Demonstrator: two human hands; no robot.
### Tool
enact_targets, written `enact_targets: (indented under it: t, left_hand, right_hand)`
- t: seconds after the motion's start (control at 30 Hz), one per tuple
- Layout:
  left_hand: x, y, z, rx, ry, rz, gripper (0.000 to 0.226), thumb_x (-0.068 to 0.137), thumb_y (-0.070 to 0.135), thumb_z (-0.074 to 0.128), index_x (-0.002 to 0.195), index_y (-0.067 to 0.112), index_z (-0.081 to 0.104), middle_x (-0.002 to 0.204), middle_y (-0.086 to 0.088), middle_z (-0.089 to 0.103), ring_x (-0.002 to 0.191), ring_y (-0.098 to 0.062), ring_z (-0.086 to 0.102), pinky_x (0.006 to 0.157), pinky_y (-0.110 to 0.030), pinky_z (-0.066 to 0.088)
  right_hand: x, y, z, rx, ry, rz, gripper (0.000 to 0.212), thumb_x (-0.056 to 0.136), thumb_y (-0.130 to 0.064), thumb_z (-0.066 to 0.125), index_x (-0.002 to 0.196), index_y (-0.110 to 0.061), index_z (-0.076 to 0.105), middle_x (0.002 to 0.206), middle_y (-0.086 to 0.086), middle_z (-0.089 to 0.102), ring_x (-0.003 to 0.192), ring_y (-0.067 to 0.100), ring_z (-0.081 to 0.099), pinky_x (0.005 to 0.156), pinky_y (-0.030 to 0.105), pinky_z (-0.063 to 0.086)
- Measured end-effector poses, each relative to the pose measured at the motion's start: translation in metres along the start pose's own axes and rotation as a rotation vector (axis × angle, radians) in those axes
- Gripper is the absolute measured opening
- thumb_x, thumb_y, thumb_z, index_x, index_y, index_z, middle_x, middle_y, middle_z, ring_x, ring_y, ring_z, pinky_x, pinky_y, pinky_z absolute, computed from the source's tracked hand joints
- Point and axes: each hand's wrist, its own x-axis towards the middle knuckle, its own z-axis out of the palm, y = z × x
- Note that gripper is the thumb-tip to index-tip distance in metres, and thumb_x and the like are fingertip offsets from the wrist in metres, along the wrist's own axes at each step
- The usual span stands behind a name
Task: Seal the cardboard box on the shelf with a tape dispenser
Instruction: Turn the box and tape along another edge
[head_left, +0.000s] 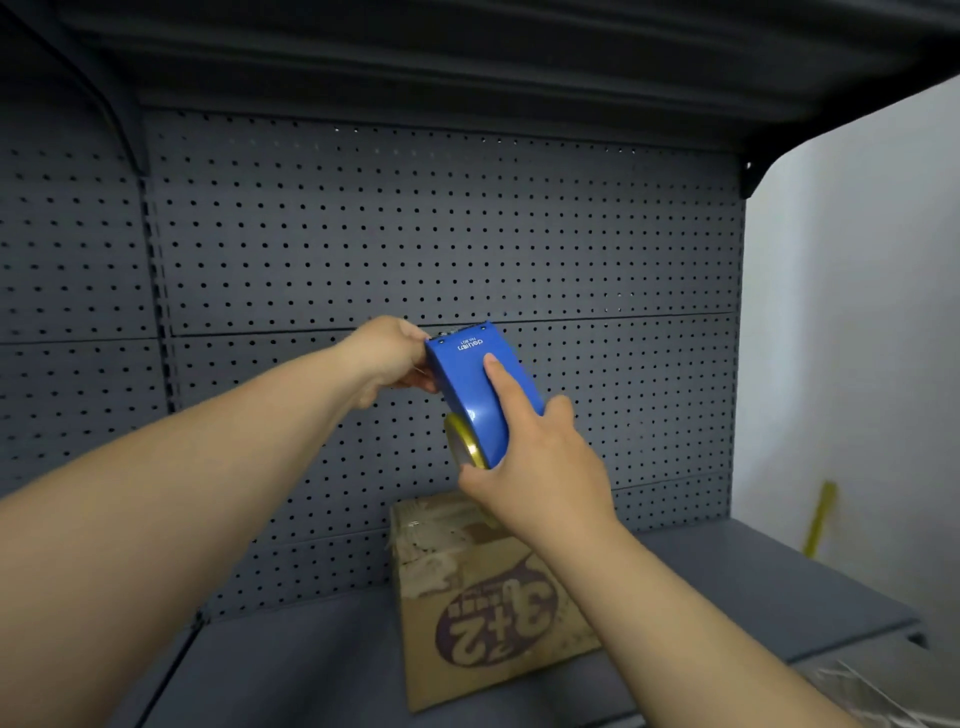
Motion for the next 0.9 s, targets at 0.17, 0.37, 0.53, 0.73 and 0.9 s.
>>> enact_targets:
  t: [0.17, 0.37, 0.53, 0.73, 0.9]
  left_hand:
    - [-0.019, -0.006, -0.005, -0.03, -0.008, -0.026, 0.029, 0.085, 0.008, 0.05, 0.063, 0.014, 0.068, 0.069, -0.004, 0.074, 0.068, -0.019, 0.069, 0.105, -0.047, 0.043]
    - [-0.048, -0.007, -0.01, -0.094, 0.008, -0.063, 0.032, 0.086, 0.002, 0.052, 0.058, 0.012, 0.065, 0.047, 0.006, 0.069, 0.046, -0.003, 0.066, 0.093, -0.034, 0.049]
    - [-0.064, -0.005, -0.018, -0.12, 0.067, -0.04, 0.023, 0.085, 0.005, 0.057, 0.063, 0.007, 0.065, 0.045, 0.005, 0.067, 0.052, -0.011, 0.066, 0.087, -0.034, 0.046]
    - [-0.06, 0.007, -0.025, -0.164, 0.152, 0.02, 0.023, 0.086, 0.013, 0.064, 0.063, 0.01, 0.058, 0.06, -0.002, 0.063, 0.051, -0.011, 0.061, 0.071, -0.024, 0.047]
    - [-0.034, 0.013, -0.045, -0.153, 0.212, 0.021, 0.028, 0.091, 0.016, 0.058, 0.064, 0.008, 0.055, 0.045, 0.0, 0.055, 0.021, 0.0, 0.044, 0.049, -0.017, 0.042]
  right_hand:
    - [-0.017, -0.016, -0.012, -0.025, -0.091, -0.028, 0.089, 0.079, -0.042, 0.059, 0.143, -0.052, -0.003, 0.104, 0.005, 0.03, 0.076, 0.026, 0.048, 0.065, 0.033, 0.043]
    - [-0.046, -0.03, -0.019, -0.054, -0.178, -0.059, 0.094, 0.079, -0.039, 0.06, 0.144, -0.048, -0.007, 0.114, 0.01, 0.033, 0.078, 0.027, 0.044, 0.066, 0.032, 0.038]
    - [-0.068, -0.037, -0.027, -0.069, -0.177, -0.078, 0.096, 0.079, -0.041, 0.062, 0.144, -0.048, -0.007, 0.115, 0.011, 0.034, 0.078, 0.027, 0.044, 0.065, 0.032, 0.037]
    - [-0.08, -0.05, -0.035, -0.101, -0.156, -0.05, 0.097, 0.078, -0.043, 0.063, 0.144, -0.047, -0.009, 0.111, 0.007, 0.03, 0.078, 0.027, 0.046, 0.065, 0.031, 0.036]
    - [-0.07, -0.068, -0.026, -0.116, -0.089, -0.023, 0.095, 0.076, -0.045, 0.062, 0.144, -0.048, -0.006, 0.108, 0.006, 0.029, 0.077, 0.028, 0.046, 0.065, 0.032, 0.037]
